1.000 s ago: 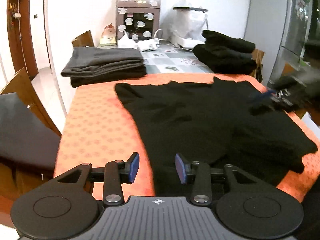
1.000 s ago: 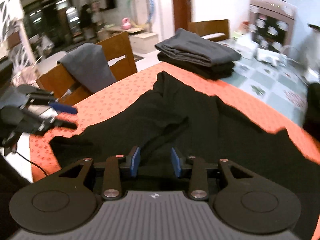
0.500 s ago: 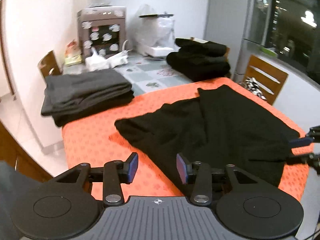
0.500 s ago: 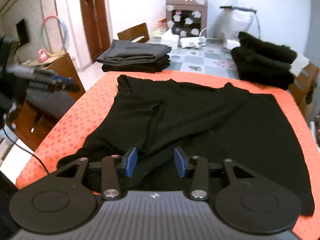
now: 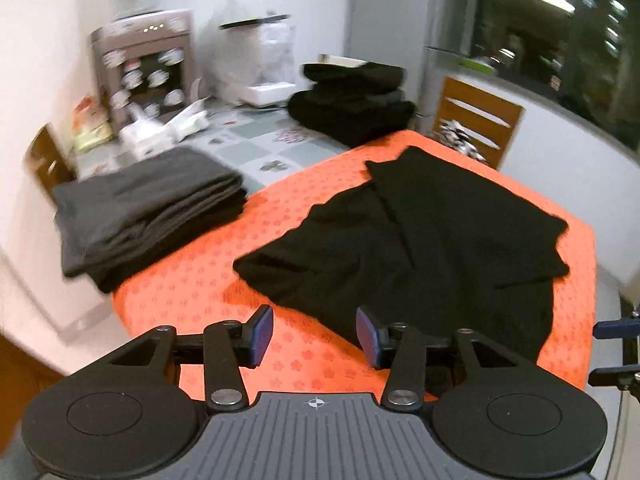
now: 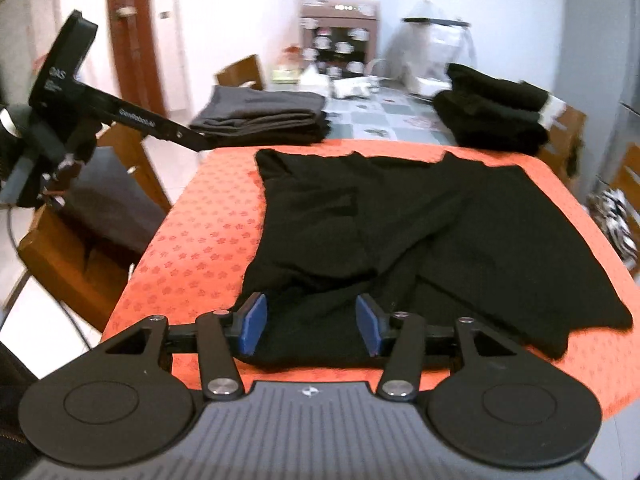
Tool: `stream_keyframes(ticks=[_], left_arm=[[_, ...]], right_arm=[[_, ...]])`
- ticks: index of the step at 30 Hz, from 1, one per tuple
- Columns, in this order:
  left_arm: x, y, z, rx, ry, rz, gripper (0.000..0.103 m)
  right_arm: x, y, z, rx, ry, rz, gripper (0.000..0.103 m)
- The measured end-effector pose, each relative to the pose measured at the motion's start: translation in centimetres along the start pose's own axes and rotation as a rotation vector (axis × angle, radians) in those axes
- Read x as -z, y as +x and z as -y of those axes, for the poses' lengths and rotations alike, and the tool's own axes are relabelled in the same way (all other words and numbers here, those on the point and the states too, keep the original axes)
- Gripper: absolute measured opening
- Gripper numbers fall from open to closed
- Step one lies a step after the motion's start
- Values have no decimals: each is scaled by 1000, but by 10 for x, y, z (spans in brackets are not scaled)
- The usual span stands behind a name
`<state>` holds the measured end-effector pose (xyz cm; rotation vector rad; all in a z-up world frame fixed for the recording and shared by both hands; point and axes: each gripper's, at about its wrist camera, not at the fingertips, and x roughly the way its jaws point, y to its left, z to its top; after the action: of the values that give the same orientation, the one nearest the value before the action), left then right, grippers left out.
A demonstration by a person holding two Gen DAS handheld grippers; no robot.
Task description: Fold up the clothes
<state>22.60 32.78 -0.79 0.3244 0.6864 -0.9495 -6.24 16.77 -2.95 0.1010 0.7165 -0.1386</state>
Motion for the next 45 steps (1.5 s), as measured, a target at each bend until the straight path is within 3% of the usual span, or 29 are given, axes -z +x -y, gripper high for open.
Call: stream_keyframes(ticks=[6, 9, 17, 23, 28, 33, 38, 45], left_arm=[[-20, -8, -27, 163, 244, 70, 49], [-30, -8, -45, 194, 339, 78, 49], [-50, 5, -86, 236, 453, 71, 50], [-57, 37, -109, 318, 606, 57, 54], [-45, 86, -115, 435, 812, 56, 54], [-22, 130, -110, 494, 1018, 28, 54], [-8, 164, -103, 468, 1128, 30, 54], [-2, 178, -101, 553, 1220, 53, 58]], right_arm=[[4, 4, -55, 198, 153, 28, 56], [2, 4, -76, 272, 219, 36, 56], [-9, 9, -119, 397, 332, 52, 56], [-20, 30, -133, 473, 338, 21, 56], [-19, 67, -143, 568, 327, -81, 56], [-10, 105, -148, 625, 305, -181, 56], [1, 135, -147, 666, 240, -281, 56], [6, 150, -133, 639, 195, -313, 55]])
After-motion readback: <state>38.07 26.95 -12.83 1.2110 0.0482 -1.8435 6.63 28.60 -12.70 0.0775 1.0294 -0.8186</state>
